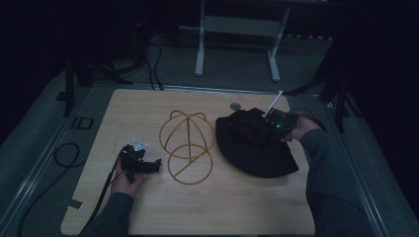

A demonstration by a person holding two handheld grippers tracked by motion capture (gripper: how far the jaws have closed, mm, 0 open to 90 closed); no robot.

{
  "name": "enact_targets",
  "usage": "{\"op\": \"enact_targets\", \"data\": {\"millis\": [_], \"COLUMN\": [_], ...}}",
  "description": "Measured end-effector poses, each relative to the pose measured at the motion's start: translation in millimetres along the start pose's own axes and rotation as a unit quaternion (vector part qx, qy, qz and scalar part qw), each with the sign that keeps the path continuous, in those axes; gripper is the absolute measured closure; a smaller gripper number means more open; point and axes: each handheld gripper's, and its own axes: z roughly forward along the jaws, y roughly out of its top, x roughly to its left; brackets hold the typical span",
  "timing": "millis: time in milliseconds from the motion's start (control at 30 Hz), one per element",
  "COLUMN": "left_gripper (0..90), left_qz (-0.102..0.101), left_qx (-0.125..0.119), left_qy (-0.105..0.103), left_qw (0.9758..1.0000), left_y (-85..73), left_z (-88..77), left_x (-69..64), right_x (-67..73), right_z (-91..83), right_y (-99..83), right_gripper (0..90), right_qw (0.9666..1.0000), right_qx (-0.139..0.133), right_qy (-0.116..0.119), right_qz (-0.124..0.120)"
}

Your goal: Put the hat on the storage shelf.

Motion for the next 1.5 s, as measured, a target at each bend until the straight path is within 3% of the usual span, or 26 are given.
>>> {"op": "enact_targets", "data": {"millis": [633,1500], "left_gripper": [1.5,1.5], "left_qz": [0.0,0.001], "left_qx": [-0.001,0.001], "left_qy": [0.001,0.0], "left_qw": [1.0,1.0], "left_y": [0.0,0.1], "left_z": [0.2,-0.2], "left_x": [-0.1,0.2], "right_x": [2.9,6.7], "right_z": [-31.8,-76.8], "right_y": [1.0,-2.6], "right_gripper": [86.4,86.4], "right_qw": [0.9994,0.996], "right_qx": [-0.033,-0.087], "right_qy": [-0.002,-0.004], "right_qz": [-0.007,-0.019]}}
